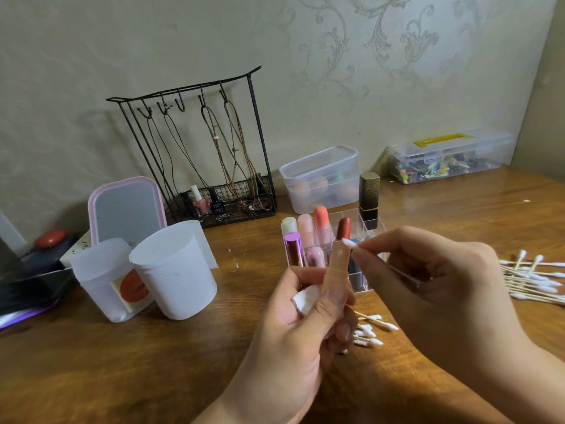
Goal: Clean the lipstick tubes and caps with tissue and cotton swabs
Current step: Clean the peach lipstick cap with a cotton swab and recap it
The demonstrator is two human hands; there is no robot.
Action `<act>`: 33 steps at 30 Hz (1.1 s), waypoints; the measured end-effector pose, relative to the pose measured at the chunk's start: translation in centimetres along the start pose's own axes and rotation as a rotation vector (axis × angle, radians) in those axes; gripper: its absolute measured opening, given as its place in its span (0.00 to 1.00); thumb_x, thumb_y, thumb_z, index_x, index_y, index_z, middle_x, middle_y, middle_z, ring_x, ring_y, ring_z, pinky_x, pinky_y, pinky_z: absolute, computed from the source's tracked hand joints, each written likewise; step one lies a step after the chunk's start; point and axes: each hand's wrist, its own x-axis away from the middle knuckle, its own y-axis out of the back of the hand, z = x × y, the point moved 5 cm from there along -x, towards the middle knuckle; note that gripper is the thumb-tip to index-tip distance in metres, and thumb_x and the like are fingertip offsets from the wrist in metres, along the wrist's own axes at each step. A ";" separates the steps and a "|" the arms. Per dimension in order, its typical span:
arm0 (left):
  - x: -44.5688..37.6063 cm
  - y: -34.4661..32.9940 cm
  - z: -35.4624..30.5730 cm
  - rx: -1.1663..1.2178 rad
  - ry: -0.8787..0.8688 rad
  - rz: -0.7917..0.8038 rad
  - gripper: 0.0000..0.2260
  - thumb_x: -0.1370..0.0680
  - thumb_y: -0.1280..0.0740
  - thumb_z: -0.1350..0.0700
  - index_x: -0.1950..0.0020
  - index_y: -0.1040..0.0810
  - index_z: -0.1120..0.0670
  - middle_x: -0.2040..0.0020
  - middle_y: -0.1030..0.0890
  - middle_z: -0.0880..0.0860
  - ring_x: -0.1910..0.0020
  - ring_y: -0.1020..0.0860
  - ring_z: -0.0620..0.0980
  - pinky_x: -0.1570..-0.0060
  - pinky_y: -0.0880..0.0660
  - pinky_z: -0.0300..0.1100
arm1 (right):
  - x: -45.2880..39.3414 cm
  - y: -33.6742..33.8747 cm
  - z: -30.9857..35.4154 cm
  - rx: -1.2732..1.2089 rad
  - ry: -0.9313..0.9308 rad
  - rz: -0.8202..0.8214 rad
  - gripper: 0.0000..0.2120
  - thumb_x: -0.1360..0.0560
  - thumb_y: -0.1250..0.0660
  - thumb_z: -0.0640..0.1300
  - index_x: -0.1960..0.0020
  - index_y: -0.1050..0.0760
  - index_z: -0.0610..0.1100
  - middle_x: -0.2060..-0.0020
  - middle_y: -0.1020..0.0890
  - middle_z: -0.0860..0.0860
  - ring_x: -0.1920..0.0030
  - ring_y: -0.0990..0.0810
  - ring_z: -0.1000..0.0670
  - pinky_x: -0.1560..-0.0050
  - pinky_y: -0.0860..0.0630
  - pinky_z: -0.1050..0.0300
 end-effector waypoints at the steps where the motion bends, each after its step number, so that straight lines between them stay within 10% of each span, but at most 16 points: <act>1: 0.0 0.0 0.0 -0.002 0.000 -0.004 0.12 0.28 0.27 0.58 0.51 0.26 0.63 0.65 0.24 0.57 0.73 0.29 0.48 0.73 0.30 0.40 | 0.0 0.0 0.0 0.002 0.001 -0.004 0.05 0.28 0.29 0.48 0.60 0.18 0.48 0.75 0.37 0.70 0.76 0.30 0.62 0.73 0.39 0.73; 33: -0.1 -0.1 0.9 0.161 0.244 0.158 0.13 0.31 0.33 0.56 0.48 0.24 0.58 0.68 0.28 0.55 0.74 0.33 0.49 0.72 0.41 0.40 | 0.6 -1.0 -0.8 -0.039 -0.013 0.153 0.12 0.26 0.32 0.58 0.60 0.18 0.52 0.78 0.25 0.56 0.78 0.29 0.52 0.76 0.30 0.57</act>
